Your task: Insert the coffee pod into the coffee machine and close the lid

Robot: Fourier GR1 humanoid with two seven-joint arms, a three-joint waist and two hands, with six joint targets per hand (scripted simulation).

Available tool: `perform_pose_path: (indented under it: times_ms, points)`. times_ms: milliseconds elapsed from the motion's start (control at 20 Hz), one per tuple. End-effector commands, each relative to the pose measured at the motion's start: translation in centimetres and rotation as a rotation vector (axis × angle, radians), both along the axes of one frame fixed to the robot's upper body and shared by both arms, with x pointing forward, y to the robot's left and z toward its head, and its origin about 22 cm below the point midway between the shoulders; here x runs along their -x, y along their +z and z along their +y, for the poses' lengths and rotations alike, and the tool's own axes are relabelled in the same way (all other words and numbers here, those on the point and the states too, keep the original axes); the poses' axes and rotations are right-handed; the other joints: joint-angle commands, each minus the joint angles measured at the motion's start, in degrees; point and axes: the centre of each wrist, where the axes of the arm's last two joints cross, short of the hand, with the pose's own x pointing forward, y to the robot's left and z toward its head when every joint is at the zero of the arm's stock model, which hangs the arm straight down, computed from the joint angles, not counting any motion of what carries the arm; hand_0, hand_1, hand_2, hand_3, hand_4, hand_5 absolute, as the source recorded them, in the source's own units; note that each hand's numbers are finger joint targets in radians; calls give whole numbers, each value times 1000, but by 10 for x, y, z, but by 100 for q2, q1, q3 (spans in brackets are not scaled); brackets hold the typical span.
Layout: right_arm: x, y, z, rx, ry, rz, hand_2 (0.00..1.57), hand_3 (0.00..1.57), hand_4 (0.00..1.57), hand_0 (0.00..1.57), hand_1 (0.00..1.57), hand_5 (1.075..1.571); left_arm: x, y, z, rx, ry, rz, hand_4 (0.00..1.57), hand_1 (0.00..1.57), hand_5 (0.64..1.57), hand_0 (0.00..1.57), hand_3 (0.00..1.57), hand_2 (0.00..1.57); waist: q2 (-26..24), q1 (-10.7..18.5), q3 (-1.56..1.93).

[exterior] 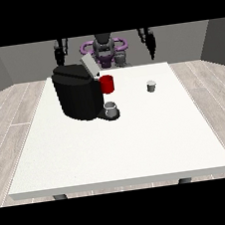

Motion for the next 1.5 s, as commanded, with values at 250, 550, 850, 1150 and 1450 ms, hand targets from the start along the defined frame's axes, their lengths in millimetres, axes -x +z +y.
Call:
perform_pose_path:
  times_ms: [250, 550, 850, 1150, 1450]
  points:
    - [-11, -3, -1, -29, -39, -40, 0, 0, 0, 0, 0, 1571, -11, 26, 53, -307, -247, -153, 0, 0, 1571, 0, 0, 0, 274, -49, -132]
    - [-20, 17, 14, 132, -111, -164, 0, 0, 0, 0, 0, 1571, -47, 68, 104, -527, -182, -75, 0, 0, 1571, 0, 0, 0, 721, -736, -132]
    - [-32, 36, 40, 119, -71, -252, 0, 0, 0, 0, 0, 1571, -66, 55, 114, -658, -190, -13, 0, 0, 1571, 0, 0, 0, 1182, -996, -133]
    - [-34, 35, 37, 59, -73, -204, 0, 0, 0, 0, 0, 1571, -76, 46, 137, -700, -227, 75, 0, 0, 1571, 0, 0, 0, 1249, -993, -131]
    - [-45, 35, 29, 116, -71, -176, 0, 0, 0, 0, 0, 1571, -94, 40, 128, -810, -189, 34, 0, 0, 1571, 0, 0, 291, 1520, -990, -132]
